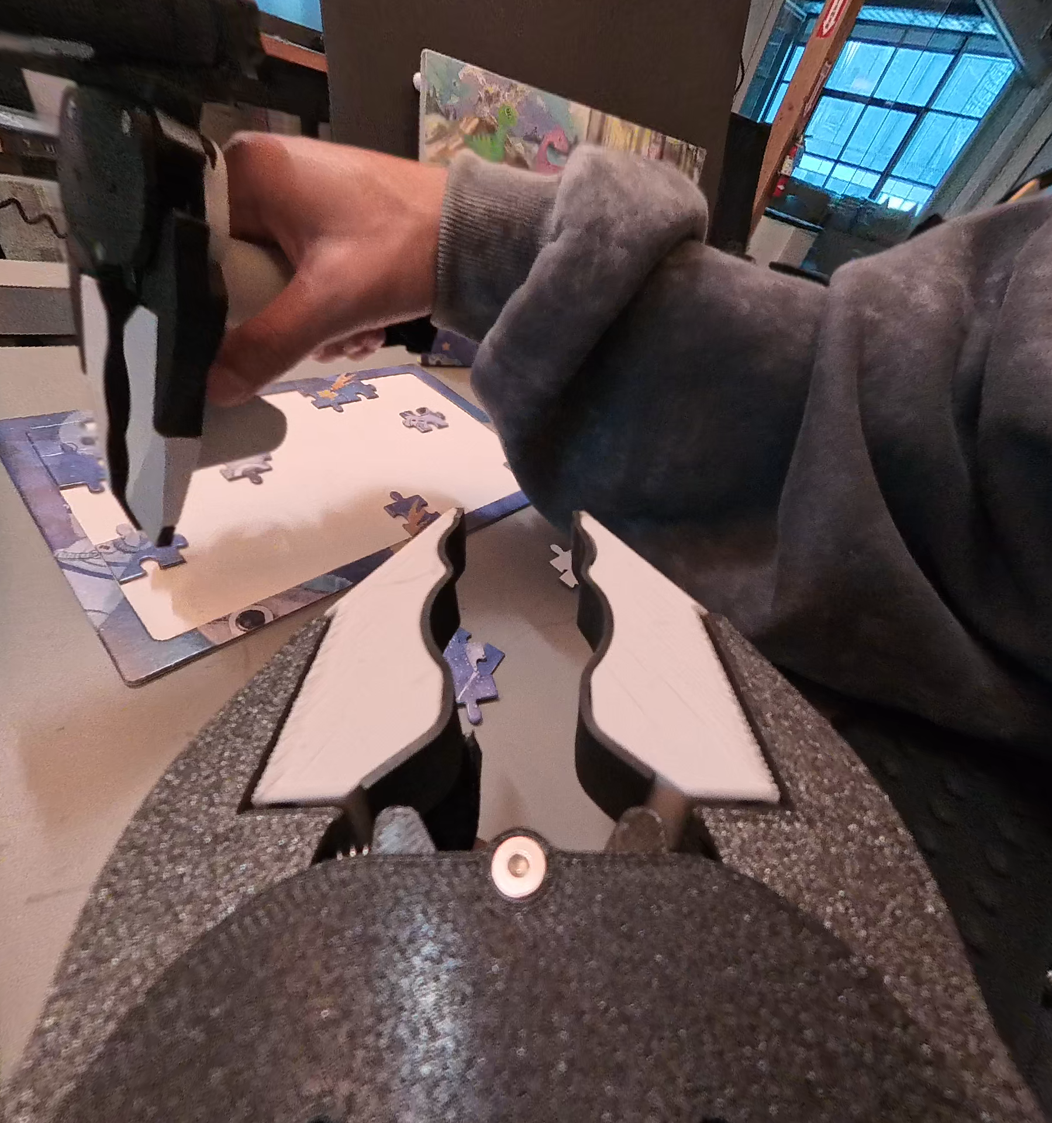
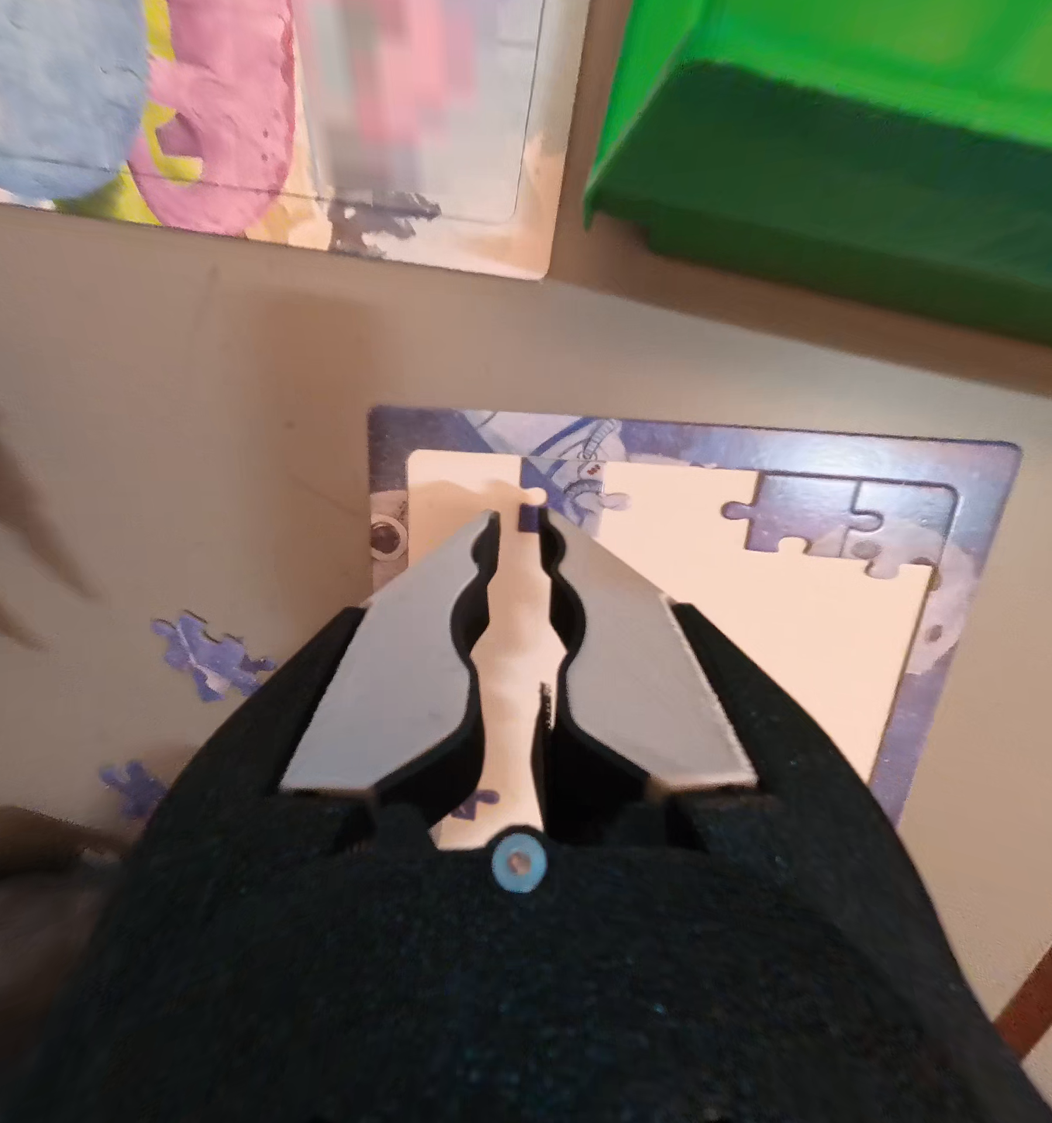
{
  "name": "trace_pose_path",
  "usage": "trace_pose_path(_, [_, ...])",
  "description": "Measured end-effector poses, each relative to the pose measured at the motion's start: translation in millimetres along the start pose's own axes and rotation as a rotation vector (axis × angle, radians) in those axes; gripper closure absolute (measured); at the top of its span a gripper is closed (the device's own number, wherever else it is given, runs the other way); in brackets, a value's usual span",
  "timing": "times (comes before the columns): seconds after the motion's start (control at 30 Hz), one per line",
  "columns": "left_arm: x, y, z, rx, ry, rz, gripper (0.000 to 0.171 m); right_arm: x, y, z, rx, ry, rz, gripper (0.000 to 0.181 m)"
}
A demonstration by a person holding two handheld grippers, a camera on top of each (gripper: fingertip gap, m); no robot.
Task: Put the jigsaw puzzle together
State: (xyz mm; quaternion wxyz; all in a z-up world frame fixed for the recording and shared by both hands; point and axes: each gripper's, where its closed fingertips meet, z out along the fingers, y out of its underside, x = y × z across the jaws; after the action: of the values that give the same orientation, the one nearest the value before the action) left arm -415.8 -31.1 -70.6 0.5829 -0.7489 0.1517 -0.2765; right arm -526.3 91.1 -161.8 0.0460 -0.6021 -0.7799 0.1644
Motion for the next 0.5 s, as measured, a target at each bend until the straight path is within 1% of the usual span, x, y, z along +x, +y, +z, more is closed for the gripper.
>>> trace_pose_path(0.07, [1,-1,-1,0.006,0.001,0.001,0.137,8,9,5,-0.02,0.077,0.005,0.179])
trace_pose_path(0.1, [0,-2,-2,0.014,-0.002,0.003,0.137,10,10,2,0.002,0.113,0.024,0.181])
trace_pose_path(0.17, [-2,-4,-5,0.025,-0.016,-0.001,0.137,5,6,-15,0.124,0.134,0.119,0.181])
trace_pose_path(0.23, [-10,-5,-8,0.013,-0.045,-0.014,0.139,4,8,-44,0.274,0.208,0.261,0.181])
trace_pose_path(0.27, [-19,-5,-10,-0.007,-0.08,-0.009,0.141,-5,10,-57,0.356,0.202,0.317,0.181])
trace_pose_path(0.3, [-32,-4,-13,-0.037,-0.139,0.01,0.143,-15,16,-68,0.398,0.189,0.357,0.181])
trace_pose_path(0.37, [-62,-1,-19,-0.108,-0.264,0.052,0.146,-28,45,-86,0.377,0.258,0.443,0.178])
trace_pose_path(0.4, [-78,3,-21,-0.162,-0.312,0.054,0.146,-39,56,-94,0.384,0.283,0.474,0.178])
trace_pose_path(0.43, [-92,7,-22,-0.217,-0.351,0.044,0.146,-54,63,-100,0.413,0.29,0.497,0.178])
trace_pose_path(0.5, [-117,9,-22,-0.278,-0.402,-0.004,0.145,-81,77,-106,0.486,0.307,0.529,0.18])
